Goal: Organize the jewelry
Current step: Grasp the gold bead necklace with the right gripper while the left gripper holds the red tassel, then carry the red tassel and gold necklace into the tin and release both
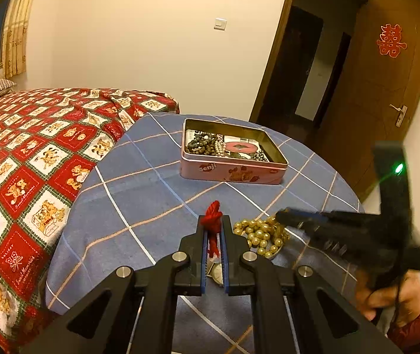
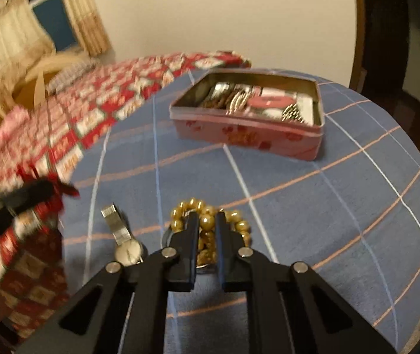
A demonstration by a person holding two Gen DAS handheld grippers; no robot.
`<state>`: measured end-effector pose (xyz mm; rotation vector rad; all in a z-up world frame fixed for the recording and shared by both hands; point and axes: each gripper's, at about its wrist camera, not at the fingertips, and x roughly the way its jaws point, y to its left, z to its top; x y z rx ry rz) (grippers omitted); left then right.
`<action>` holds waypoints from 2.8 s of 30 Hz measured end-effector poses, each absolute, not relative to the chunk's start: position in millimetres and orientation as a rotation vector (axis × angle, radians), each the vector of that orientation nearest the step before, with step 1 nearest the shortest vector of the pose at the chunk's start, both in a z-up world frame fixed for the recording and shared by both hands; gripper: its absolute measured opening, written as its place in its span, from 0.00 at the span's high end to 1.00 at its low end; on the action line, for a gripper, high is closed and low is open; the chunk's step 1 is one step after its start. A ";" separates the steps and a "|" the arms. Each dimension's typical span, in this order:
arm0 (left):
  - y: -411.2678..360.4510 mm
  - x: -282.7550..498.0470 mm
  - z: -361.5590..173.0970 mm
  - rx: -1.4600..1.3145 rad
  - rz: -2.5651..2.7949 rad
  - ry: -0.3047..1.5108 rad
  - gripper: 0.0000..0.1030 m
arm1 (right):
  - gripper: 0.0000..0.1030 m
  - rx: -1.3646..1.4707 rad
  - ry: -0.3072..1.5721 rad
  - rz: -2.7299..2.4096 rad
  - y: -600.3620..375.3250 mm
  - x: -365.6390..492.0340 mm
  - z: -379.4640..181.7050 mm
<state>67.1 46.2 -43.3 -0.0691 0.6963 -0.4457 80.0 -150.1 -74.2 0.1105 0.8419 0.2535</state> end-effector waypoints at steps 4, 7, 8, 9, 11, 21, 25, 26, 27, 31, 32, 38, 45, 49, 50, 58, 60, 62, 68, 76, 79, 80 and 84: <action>44.7 68.6 -42.7 -0.068 -0.446 0.694 0.94 | 0.87 0.167 0.790 0.258 -159.4 79.9 -56.3; 42.6 71.2 -40.6 -0.063 -0.448 0.687 0.94 | 0.87 0.204 0.761 0.280 -163.3 79.4 -42.4; 42.1 71.9 -39.5 -0.063 -0.449 0.685 0.94 | 0.87 0.213 0.751 0.286 -164.1 79.7 -37.6; 41.4 72.6 -38.3 -0.062 -0.449 0.681 0.94 | 0.87 0.221 0.739 0.289 -165.0 79.7 -32.2; 40.0 75.2 -35.7 -0.062 -0.450 0.674 0.94 | 0.87 0.231 0.714 0.291 -166.6 80.0 -21.6; 24.4 95.1 -23.0 -0.049 -0.478 0.637 0.94 | 0.87 0.250 0.624 0.279 -178.1 89.1 13.6; 13.5 106.0 -20.9 -0.043 -0.498 0.632 0.94 | 0.87 0.245 0.621 0.270 -182.4 96.7 14.2; 9.9 109.9 -20.8 -0.041 -0.502 0.632 0.94 | 0.87 0.238 0.621 0.263 -183.2 98.0 14.1; 7.7 112.6 -20.6 -0.040 -0.506 0.632 0.94 | 0.87 0.231 0.622 0.257 -183.7 99.9 13.6; -2.5 127.1 -19.8 -0.038 -0.527 0.633 0.94 | 0.87 0.238 0.629 0.251 -191.8 110.6 12.2; -5.8 132.4 -19.3 -0.035 -0.531 0.633 0.94 | 0.87 0.237 0.628 0.249 -194.3 112.9 12.8; -18.1 160.4 -16.3 -0.031 -0.545 0.632 0.94 | 0.87 0.224 0.625 0.232 -205.4 133.4 17.3; -30.1 196.0 -8.1 -0.023 -0.549 0.613 0.94 | 0.87 0.226 0.601 0.204 -218.9 164.6 29.0; -36.0 216.2 -0.7 -0.012 -0.546 0.585 0.94 | 0.87 0.244 0.574 0.194 -228.0 183.2 38.8; -38.2 221.9 1.3 -0.007 -0.547 0.575 0.94 | 0.87 0.250 0.568 0.193 -229.8 187.9 40.5; -53.4 255.4 -8.2 0.000 -0.564 0.575 0.94 | 0.87 0.274 0.601 0.168 -237.8 229.5 21.0; -59.2 261.2 -18.1 0.011 -0.566 0.595 0.94 | 0.87 0.290 0.629 0.165 -240.8 236.3 9.1; -64.0 267.8 -29.5 0.021 -0.562 0.625 0.94 | 0.87 0.299 0.659 0.162 -243.4 241.7 -3.5; -77.2 283.3 -64.7 0.072 -0.530 0.721 0.94 | 0.87 0.275 0.720 0.138 -244.8 250.5 -33.7; -83.9 289.9 -90.4 0.118 -0.482 0.796 0.94 | 0.87 0.266 0.774 0.122 -246.9 253.3 -64.4; -86.3 290.7 -93.0 0.129 -0.473 0.803 0.94 | 0.87 0.264 0.791 0.116 -248.3 254.6 -71.8; -87.4 291.9 -94.1 0.139 -0.466 0.802 0.94 | 0.87 0.263 0.795 0.116 -248.8 254.5 -73.1; -92.7 292.0 -94.7 0.186 -0.427 0.804 0.92 | 0.83 0.259 0.798 0.110 -249.1 254.3 -74.5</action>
